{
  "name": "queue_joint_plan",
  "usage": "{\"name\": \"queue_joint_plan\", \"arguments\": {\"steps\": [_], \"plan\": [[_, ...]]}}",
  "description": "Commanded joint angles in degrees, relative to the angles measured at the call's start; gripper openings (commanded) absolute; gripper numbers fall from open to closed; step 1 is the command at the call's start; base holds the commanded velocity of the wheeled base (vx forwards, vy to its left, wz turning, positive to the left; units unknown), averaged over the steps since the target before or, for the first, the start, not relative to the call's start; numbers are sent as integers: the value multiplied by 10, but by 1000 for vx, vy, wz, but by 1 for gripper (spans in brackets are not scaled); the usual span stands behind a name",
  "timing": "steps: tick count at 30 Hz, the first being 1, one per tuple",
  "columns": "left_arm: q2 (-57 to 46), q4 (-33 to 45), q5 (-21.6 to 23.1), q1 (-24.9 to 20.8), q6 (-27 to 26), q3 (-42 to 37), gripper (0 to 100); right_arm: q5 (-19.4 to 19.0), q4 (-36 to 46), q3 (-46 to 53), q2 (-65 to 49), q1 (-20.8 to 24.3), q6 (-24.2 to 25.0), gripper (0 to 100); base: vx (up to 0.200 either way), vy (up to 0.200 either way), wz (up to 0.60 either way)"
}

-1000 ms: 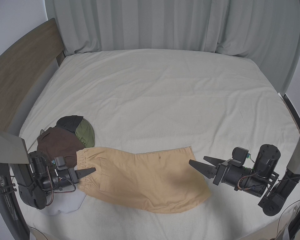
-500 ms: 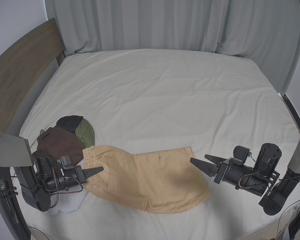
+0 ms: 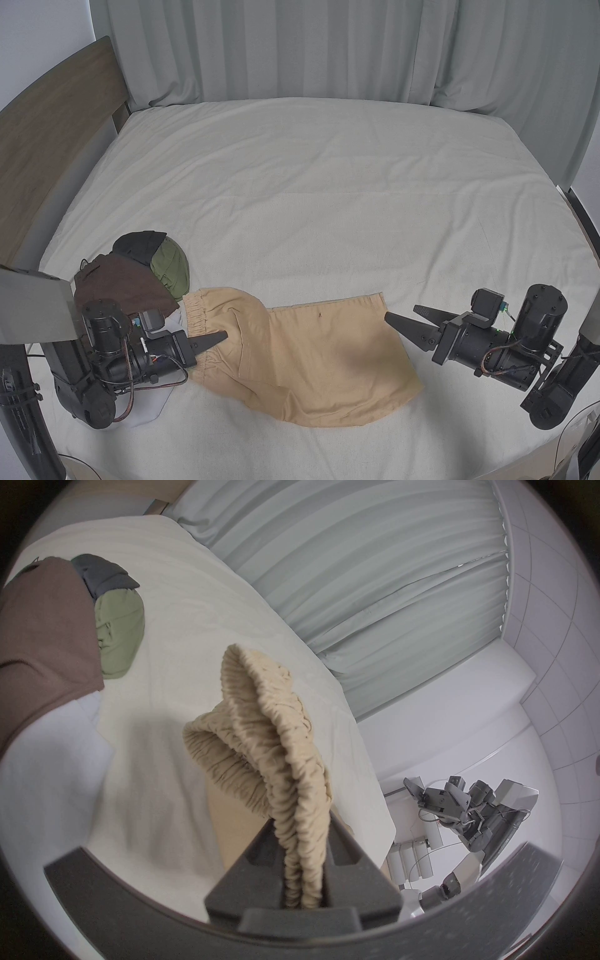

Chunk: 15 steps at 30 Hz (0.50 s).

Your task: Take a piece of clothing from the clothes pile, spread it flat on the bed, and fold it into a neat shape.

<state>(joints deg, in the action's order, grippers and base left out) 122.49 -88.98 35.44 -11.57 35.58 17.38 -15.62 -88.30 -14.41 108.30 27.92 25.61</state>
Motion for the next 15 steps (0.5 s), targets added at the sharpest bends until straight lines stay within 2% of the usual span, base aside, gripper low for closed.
{"name": "queue_joint_plan", "arguments": {"steps": [1,8,15], "plan": [[1,-1,-2,-20,14,8,0,-1,0,1,-16,-5,0,100,0,0,0],[-11,-1,-20,-43,65,34,0,-1,0,-5,-20,-13,-3,100,0,0,0],[-8,-1,-47,-79,77,51,0,-3,0,-8,-39,-29,-4,100,0,0,0]]}}
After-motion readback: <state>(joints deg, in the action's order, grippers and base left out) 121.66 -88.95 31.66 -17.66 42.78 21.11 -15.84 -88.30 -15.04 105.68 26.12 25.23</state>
